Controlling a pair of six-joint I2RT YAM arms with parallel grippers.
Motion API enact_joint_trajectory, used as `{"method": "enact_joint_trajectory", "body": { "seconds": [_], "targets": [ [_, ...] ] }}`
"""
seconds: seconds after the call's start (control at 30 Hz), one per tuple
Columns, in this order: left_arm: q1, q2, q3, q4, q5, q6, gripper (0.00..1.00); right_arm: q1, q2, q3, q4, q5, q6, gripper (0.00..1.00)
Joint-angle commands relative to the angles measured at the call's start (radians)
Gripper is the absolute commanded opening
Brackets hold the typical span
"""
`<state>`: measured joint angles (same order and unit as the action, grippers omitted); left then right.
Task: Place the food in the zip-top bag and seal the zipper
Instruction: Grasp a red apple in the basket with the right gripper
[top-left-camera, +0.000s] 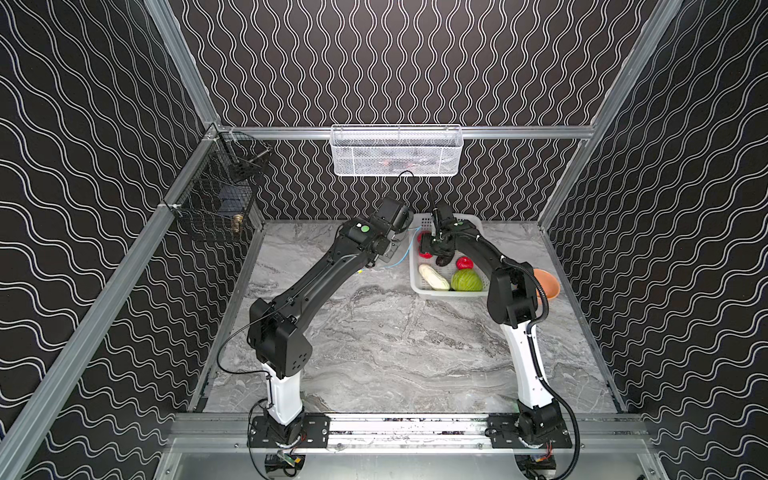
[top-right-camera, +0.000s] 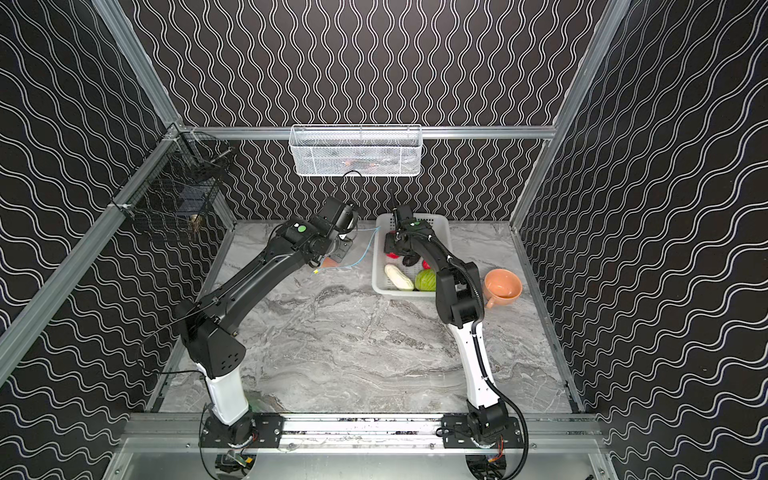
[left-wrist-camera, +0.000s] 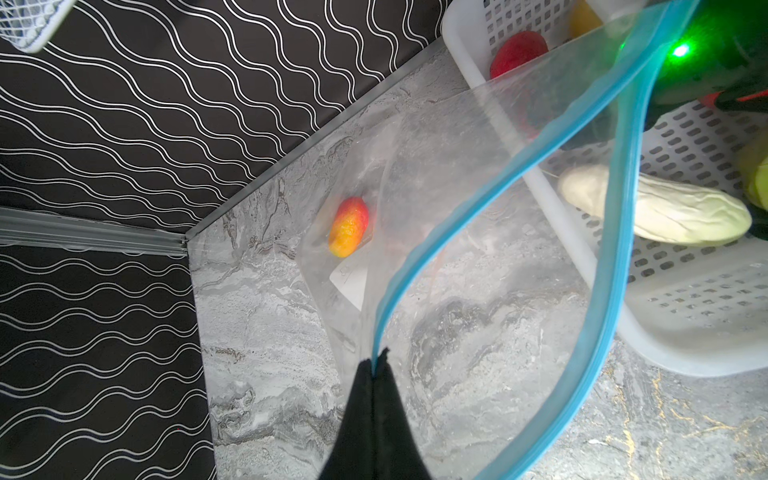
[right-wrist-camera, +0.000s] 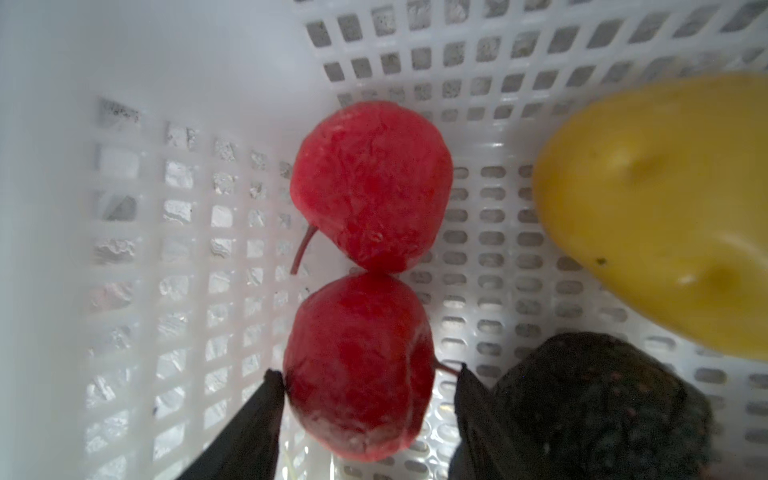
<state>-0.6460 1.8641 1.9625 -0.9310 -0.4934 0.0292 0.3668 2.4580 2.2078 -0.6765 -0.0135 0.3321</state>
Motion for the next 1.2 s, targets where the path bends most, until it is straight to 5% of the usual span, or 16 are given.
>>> {"method": "enact_joint_trajectory", "body": {
  "seconds": [0.0,0.33,0.67,1.17],
  "targets": [
    [0.002,-0.018,-0.003,0.013,-0.007,0.007,0.00,0.000,0.002,0.003,0.006,-0.026,0.010,0.64],
    [0.002,-0.019,0.000,0.011,-0.002,0.006,0.00,0.000,0.024,0.025,0.007,-0.040,0.015,0.45],
    [0.002,-0.013,0.008,0.008,-0.005,0.002,0.00,-0.002,-0.039,-0.040,0.043,-0.050,0.015,0.14],
    [0.002,0.006,0.028,-0.009,0.011,-0.007,0.00,-0.017,-0.243,-0.310,0.172,-0.133,0.070,0.05]
  ]
}}
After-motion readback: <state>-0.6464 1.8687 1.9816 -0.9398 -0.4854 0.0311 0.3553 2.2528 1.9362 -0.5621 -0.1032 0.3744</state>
